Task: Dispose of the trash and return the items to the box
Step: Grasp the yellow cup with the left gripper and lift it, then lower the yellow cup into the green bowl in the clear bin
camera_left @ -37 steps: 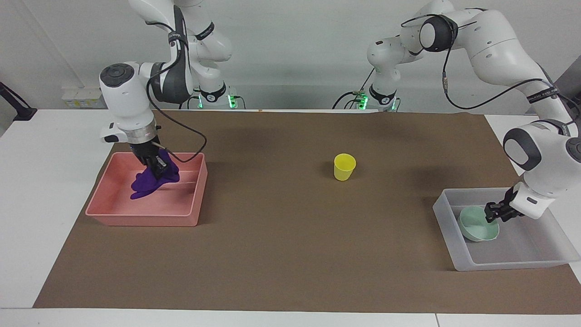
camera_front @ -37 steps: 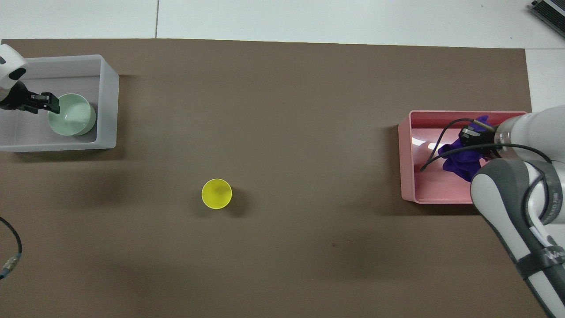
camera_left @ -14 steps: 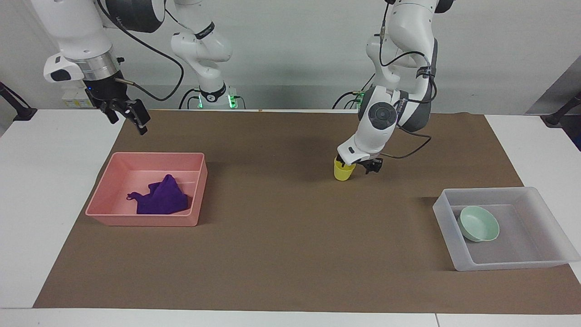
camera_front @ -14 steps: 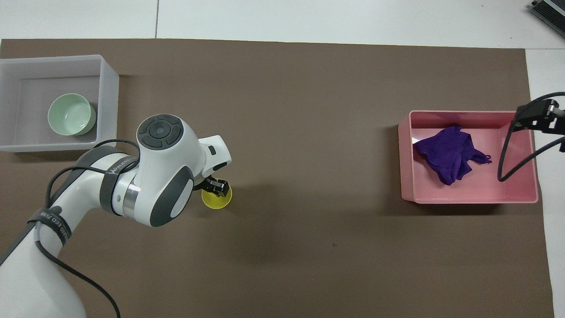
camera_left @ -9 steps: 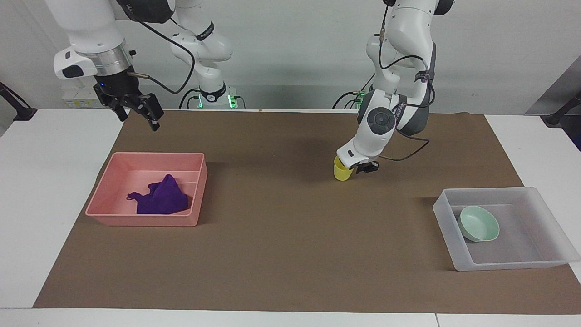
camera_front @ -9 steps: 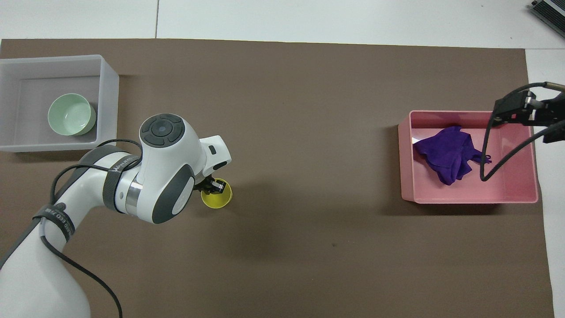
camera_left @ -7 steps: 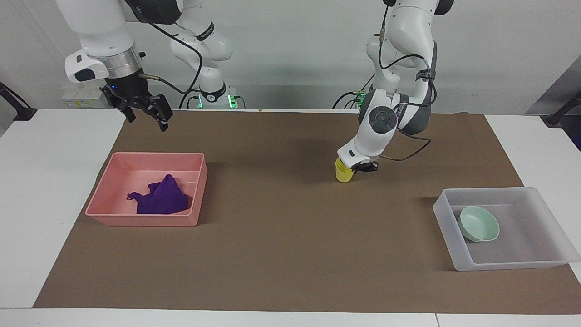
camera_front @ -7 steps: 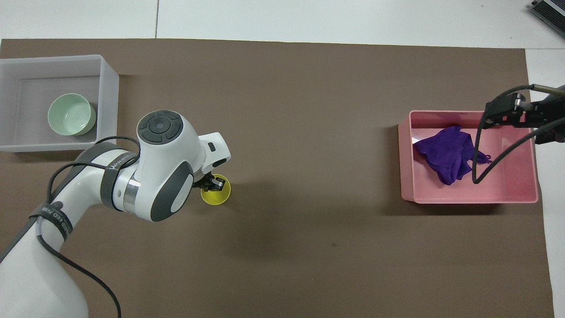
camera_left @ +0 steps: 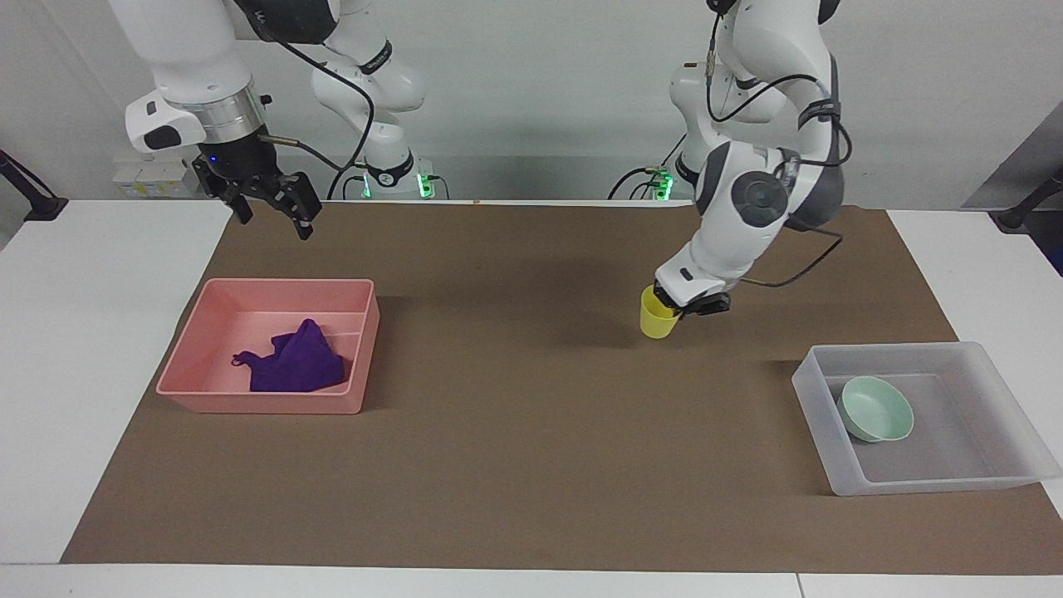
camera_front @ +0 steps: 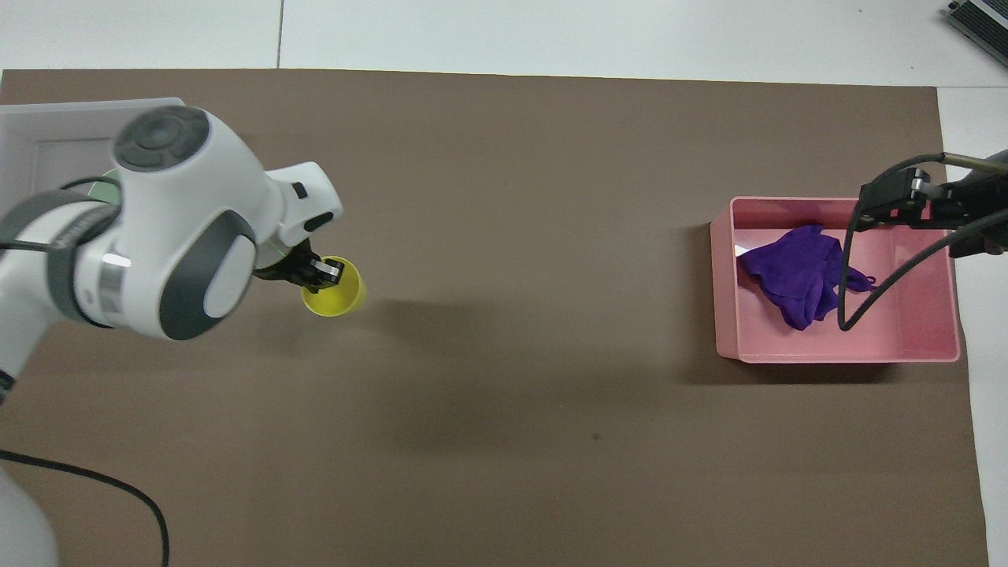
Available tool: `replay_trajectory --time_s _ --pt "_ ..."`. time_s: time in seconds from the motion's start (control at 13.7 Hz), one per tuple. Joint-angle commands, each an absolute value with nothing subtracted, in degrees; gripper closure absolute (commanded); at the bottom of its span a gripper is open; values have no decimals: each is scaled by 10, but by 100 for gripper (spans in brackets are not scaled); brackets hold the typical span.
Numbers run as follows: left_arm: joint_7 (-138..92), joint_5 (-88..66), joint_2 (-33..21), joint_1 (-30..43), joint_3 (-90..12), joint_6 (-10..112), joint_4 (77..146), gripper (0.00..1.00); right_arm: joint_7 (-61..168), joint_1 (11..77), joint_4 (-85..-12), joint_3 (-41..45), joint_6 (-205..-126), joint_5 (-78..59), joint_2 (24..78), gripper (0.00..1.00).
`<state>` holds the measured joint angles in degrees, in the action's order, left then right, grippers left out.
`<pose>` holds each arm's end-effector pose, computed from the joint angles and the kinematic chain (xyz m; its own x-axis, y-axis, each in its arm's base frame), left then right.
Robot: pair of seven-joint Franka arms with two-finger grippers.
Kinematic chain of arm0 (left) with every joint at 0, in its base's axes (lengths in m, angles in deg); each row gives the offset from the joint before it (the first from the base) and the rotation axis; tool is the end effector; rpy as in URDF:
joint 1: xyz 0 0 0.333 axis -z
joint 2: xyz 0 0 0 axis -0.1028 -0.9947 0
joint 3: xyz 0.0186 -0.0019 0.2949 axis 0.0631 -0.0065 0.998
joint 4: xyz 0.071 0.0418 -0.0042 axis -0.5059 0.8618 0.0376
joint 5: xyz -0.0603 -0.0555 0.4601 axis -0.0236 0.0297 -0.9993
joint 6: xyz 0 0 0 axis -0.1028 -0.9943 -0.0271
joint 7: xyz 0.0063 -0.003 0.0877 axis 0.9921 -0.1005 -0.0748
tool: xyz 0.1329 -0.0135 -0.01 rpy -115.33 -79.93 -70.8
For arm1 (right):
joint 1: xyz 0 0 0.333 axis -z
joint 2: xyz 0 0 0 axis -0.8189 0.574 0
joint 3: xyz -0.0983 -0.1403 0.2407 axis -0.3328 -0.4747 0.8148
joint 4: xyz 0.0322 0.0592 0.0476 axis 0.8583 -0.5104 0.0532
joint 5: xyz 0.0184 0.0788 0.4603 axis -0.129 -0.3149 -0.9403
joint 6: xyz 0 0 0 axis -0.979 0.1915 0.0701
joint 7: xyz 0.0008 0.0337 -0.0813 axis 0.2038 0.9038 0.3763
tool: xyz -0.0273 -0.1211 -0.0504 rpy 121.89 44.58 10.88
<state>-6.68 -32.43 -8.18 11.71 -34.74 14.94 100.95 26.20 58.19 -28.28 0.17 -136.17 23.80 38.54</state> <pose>0.6420 -0.1925 0.3799 0.9519 -0.2735 -0.1381 -0.2676 -0.9617 0.0597 0.6434 0.0163 0.6036 0.9566 -0.2887 0.0390 -0.2901 -0.9564 0.0347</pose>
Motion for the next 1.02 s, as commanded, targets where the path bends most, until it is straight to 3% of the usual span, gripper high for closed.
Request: replay_trajectory --time_s 0.0,0.22,0.44,0.73,0.95 --pt "-4 -365 -85 40 -350 108 934 100 280 591 -286 10 -1355 233 382 0" --pt "91 -409 -90 -32 -350 121 882 100 289 592 -302 10 -1355 233 373 0" --pt "157 -410 -140 -90 -350 190 853 100 296 590 -310 10 -1355 233 365 0" --pt "186 -412 -196 -113 -349 293 852 100 295 574 -324 3 -1360 233 354 0" --pt "184 -412 -208 -126 -350 294 858 100 294 560 -334 -1 -1361 233 347 0"
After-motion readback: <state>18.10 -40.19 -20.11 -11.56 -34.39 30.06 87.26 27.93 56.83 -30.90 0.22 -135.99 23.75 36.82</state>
